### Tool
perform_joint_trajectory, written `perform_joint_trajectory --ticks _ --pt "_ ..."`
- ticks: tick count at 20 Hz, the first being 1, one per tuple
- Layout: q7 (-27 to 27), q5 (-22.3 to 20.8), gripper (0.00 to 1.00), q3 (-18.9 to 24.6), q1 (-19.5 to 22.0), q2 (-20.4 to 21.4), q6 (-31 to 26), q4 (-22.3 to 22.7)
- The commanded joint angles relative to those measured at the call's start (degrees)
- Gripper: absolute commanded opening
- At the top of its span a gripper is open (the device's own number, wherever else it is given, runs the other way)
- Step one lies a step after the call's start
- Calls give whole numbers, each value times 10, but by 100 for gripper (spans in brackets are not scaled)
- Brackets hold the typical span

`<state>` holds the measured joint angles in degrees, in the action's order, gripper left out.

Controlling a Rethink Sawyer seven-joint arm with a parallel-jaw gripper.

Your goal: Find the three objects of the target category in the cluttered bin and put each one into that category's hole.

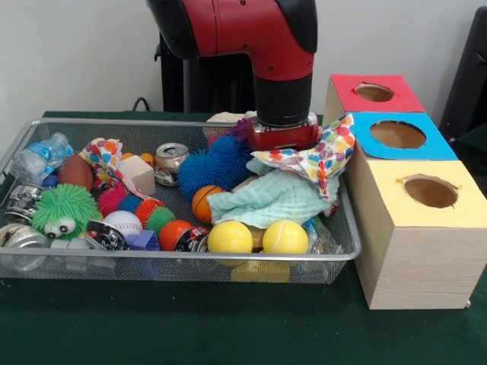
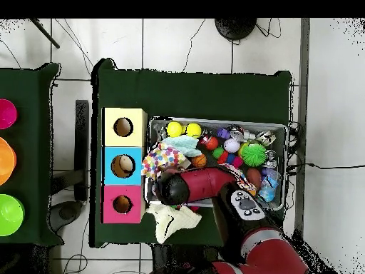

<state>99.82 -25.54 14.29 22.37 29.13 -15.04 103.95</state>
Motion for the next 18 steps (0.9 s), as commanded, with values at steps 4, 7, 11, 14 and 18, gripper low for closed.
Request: perform_joint_trajectory --ticks 4,7,11,14,18 --pt "16 -8 0 16 78 -4 -14 30" --pt "-42 -28 0 24 129 15 -49 22" --pt "-110 -51 0 41 188 29 -88 1" --pt "-161 -66 0 63 230 31 -125 -25" --pt "-205 -82 0 93 263 22 -175 -68"
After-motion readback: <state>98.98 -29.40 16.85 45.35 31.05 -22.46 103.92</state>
